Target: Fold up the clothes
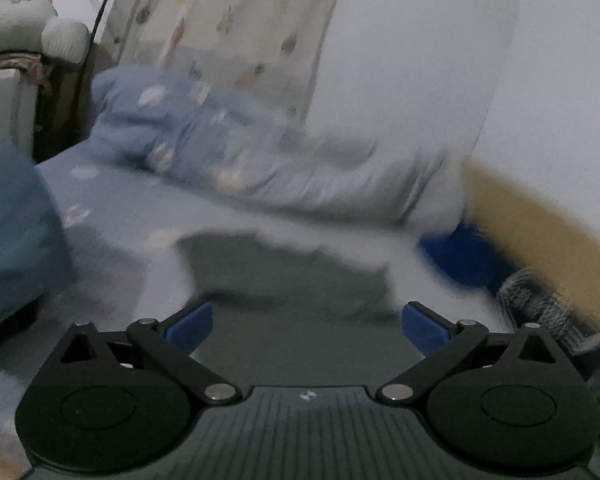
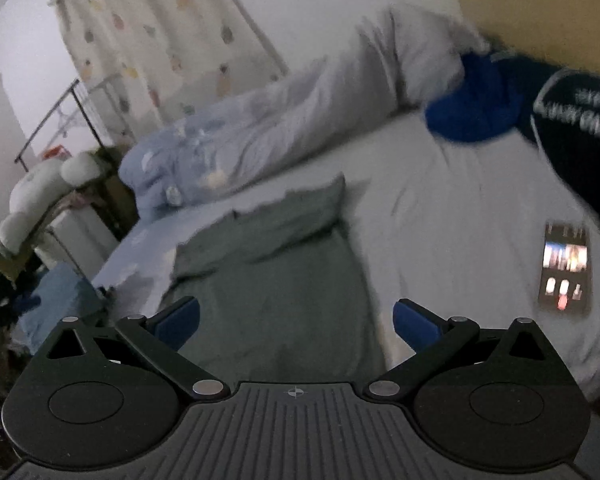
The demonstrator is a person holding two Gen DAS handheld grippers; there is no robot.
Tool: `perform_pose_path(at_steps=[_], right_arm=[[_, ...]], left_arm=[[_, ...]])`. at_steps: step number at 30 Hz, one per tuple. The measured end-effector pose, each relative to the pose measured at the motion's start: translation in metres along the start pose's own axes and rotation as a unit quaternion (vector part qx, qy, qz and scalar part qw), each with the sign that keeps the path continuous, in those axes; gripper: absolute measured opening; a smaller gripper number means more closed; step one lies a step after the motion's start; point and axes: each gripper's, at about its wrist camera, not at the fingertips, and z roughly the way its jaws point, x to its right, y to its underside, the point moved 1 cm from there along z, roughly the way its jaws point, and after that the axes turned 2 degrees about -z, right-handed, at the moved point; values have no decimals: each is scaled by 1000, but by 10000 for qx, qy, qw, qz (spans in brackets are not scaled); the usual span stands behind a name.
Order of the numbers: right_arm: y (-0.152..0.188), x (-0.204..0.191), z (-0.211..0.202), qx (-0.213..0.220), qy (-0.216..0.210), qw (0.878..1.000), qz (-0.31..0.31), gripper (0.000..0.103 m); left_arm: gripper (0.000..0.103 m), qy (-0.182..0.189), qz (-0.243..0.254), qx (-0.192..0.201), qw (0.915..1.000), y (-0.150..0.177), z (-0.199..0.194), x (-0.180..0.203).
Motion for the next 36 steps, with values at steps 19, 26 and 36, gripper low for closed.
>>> perform_pose_path(at_steps=[19, 26, 36], right_arm=[[15, -85, 45, -336, -361, 9935, -1026, 103], [9, -76, 60, -482, 18, 9929, -1088, 103], [1, -23, 71, -800, 1035, 9887, -738, 103]], left_arm=[[64, -1012, 412, -2295, 9672, 111, 107, -58], [14, -568, 465, -2980, 9517, 136, 112, -60], [10, 221, -139, -3173, 9480, 124, 65, -66]])
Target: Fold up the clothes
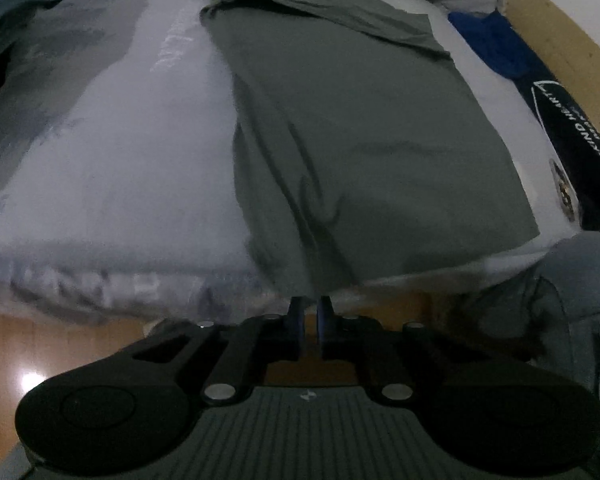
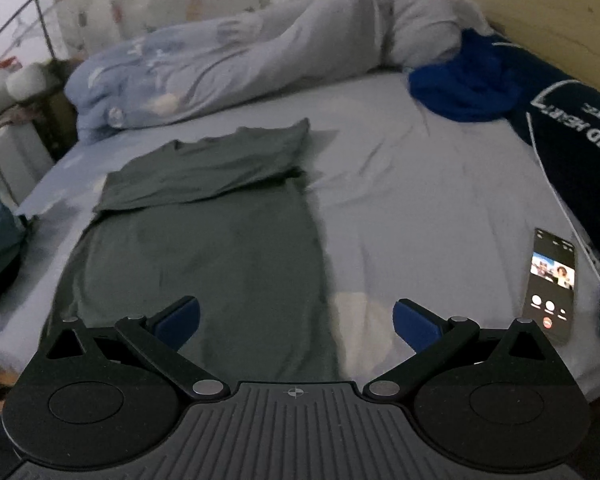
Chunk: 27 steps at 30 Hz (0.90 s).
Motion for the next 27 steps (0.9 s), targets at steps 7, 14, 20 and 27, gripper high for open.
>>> perform_pose_path(at_steps=[7, 14, 20, 27], right_arm=[[10, -8, 2, -54, -92, 9997, -233, 103], [4, -4, 9, -196, -23, 9992, -335, 103], [8, 13, 9, -294, 176, 9989, -315, 103], [26, 28, 22, -810, 484, 9936, -623, 103]], left_arm=[[62, -407, -436, 650, 9961, -6, -7, -19], [60, -635, -64, 439, 9970, -26, 36, -6], [26, -994, -80, -171, 9949, -31, 69, -1], [9, -126, -683, 423, 9967, -40, 23, 8]])
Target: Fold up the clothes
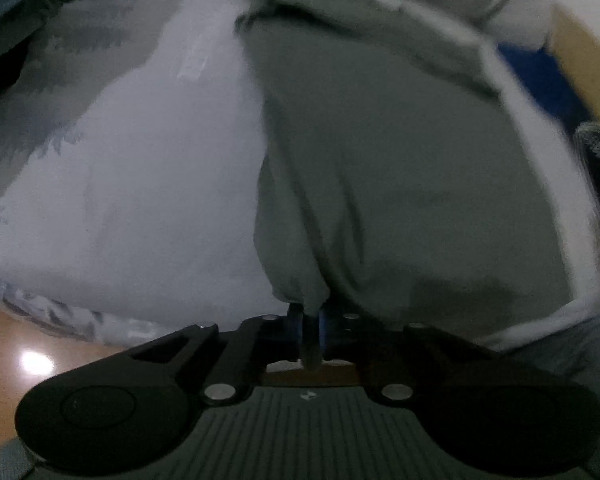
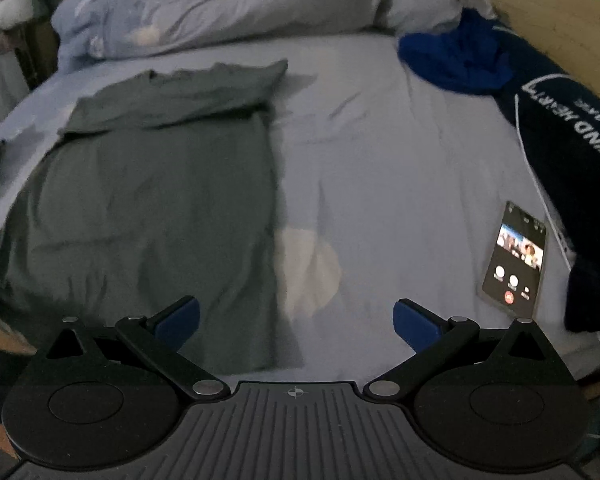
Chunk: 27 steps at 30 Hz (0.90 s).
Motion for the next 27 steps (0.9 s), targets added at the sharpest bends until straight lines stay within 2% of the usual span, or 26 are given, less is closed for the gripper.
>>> perform_pose_path(at_steps=[3, 6, 9, 14, 17, 19, 21, 22, 23, 24, 25, 27], right_arm=[[-3, 6, 3, -40, -83, 9998, 153, 103], [-3, 13, 18, -56, -365, 9974, 626, 103], [10, 10, 52, -438, -465, 9937, 922, 103], [25, -13, 88, -918, -471, 9942, 319, 100], [23, -17, 102, -1023, -706, 9918, 286, 95], [25, -18, 114, -1204, -581, 9907, 252, 80], [27, -21, 118, -1155, -473, 9920, 171, 77], [27, -24, 119, -1100, -455, 9928, 102, 69], [27, -26, 118, -1040, -430, 9936, 36, 59], [27, -28, 116, -958, -439, 9944, -32, 34], [27, -31, 113, -917, -467, 9946, -96, 2], [26, -32, 106, -857, -554, 9947, -129, 3]], left_arm=[[9, 222, -252, 215, 9992, -5, -23, 6], [9, 372, -594, 395, 9968, -11, -41, 10], [9, 432, -722, 435, 9955, -16, -49, 13], [9, 406, -818, 377, 9951, -15, -51, 19], [8, 319, -1003, 355, 9938, -11, -55, 10], [8, 261, -1118, 327, 9928, -7, -60, 2], [8, 188, -1178, 327, 9923, -5, -63, -2], [8, 161, -1204, 335, 9920, -5, -64, -4], [8, 132, -1228, 351, 9917, -5, -66, -6], [8, 101, -1259, 387, 9912, -6, -67, -8], [8, 87, -1323, 430, 9902, -6, -68, -9], [8, 137, -1452, 514, 9880, -4, -72, -11]])
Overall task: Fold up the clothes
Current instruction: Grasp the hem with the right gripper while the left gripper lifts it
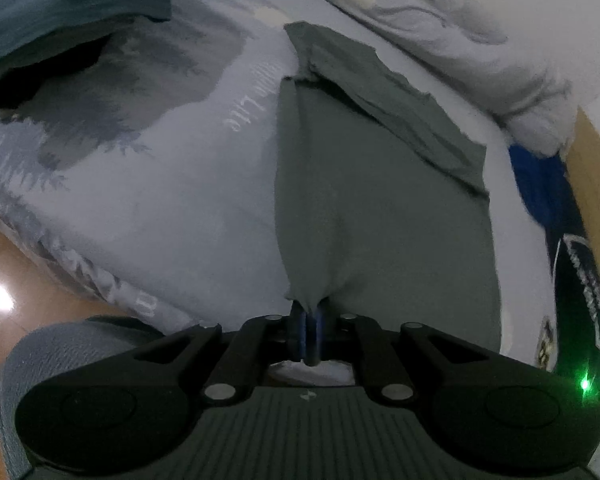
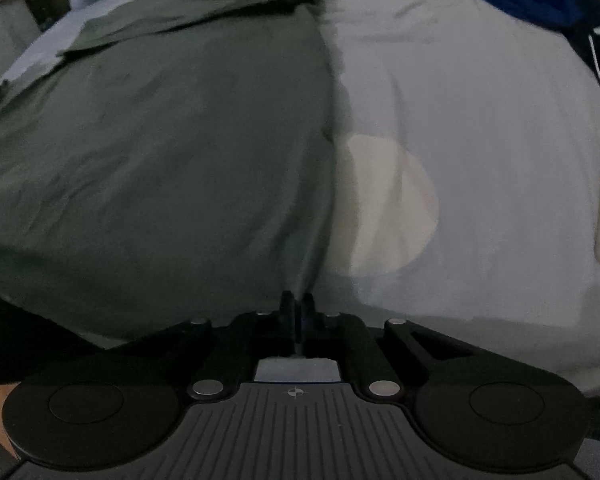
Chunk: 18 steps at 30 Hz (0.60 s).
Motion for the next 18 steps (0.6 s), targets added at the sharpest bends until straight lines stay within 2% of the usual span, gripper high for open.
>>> perform_pose_path(at_steps=[4, 7, 9, 18], right_arm=[[3, 4, -27, 176, -315, 9991, 213, 3], [4, 14, -61, 574, -709, 9939, 620, 3], [6, 18, -81, 757, -804, 9910, 760, 3], [7, 16, -139, 1000, -1096, 9879, 447, 3]], left_arm=[[8, 129, -121, 104, 9998, 2, -10, -1], [7, 273, -257, 174, 9991, 4, -20, -5], [7, 294, -311, 207, 9989, 5, -27, -9], [7, 378, -341, 355, 9981, 10, -72, -14]])
